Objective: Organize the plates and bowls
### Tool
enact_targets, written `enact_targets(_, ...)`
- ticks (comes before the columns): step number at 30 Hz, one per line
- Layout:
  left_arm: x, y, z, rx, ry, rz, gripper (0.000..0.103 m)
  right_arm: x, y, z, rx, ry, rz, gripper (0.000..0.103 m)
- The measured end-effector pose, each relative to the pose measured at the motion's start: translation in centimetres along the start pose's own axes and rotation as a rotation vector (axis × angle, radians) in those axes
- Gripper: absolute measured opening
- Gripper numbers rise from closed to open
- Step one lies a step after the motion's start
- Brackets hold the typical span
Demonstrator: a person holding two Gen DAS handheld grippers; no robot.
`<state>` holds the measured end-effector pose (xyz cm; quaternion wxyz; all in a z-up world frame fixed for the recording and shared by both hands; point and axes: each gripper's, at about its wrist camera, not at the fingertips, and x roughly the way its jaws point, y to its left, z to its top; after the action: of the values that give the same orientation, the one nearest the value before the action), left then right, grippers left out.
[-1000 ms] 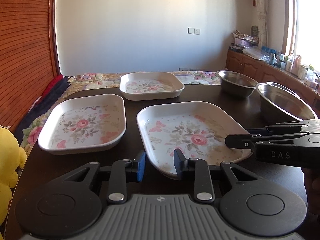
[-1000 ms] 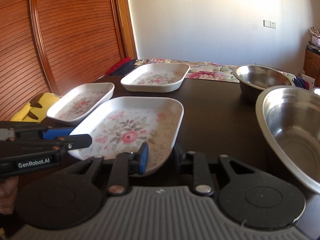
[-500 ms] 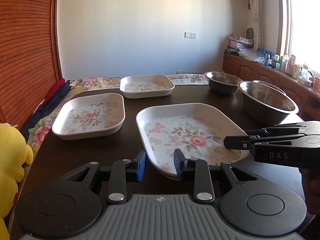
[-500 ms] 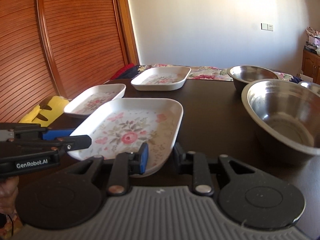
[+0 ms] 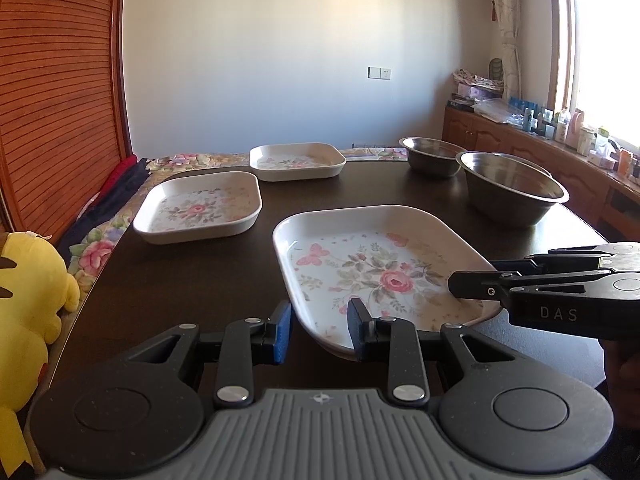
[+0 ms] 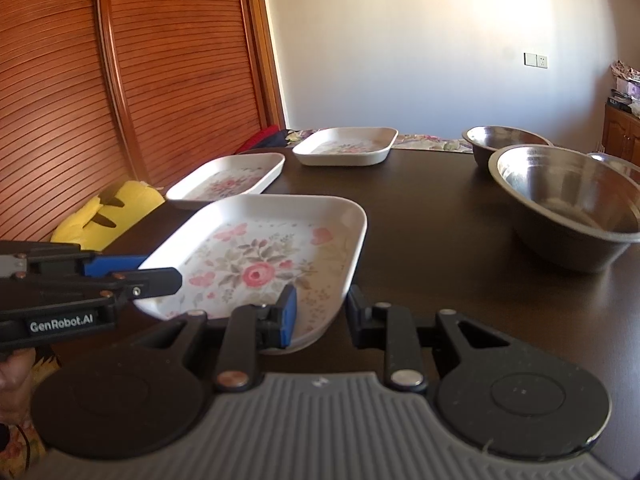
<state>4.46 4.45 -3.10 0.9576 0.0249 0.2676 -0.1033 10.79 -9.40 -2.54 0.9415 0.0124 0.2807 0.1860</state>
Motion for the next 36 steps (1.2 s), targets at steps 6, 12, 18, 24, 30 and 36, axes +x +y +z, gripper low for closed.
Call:
enact_targets(6, -0.2, 0.3, -0.7, -0.005, -0.006, -0.005, 0.032, -0.8, 1.0, -0.8, -0.005, -0.009, -0.01, 0.029)
enact_targets(12, 0.1, 0.7, -1.5, -0.011, -0.004, -0.01, 0.032, -1.1, 1.4, -1.4, -0.007, -0.014, -0.021, 0.029)
enact_targets(18, -0.1, 0.4, -2.0, 0.001, 0.008, -0.006, 0.032, -1.4, 1.7, -1.7, -0.015, -0.019, -0.024, 0.029)
enact_targets(24, 0.3, 0.3, -2.4, 0.0, 0.023, 0.001, 0.032, -1.2, 1.7, -2.3, -0.007, -0.003, -0.017, 0.029)
enact_targets(30, 0.5, 0.4, -2.5, -0.006, 0.029, 0.004, 0.032, -1.2, 1.6, -2.8, 0.009, 0.005, -0.013, 0.029)
enact_targets(36, 0.6, 0.5, -2.3, -0.008, 0.031, 0.0, 0.032, -1.1, 1.7, -2.8, 0.01, 0.008, -0.009, 0.029)
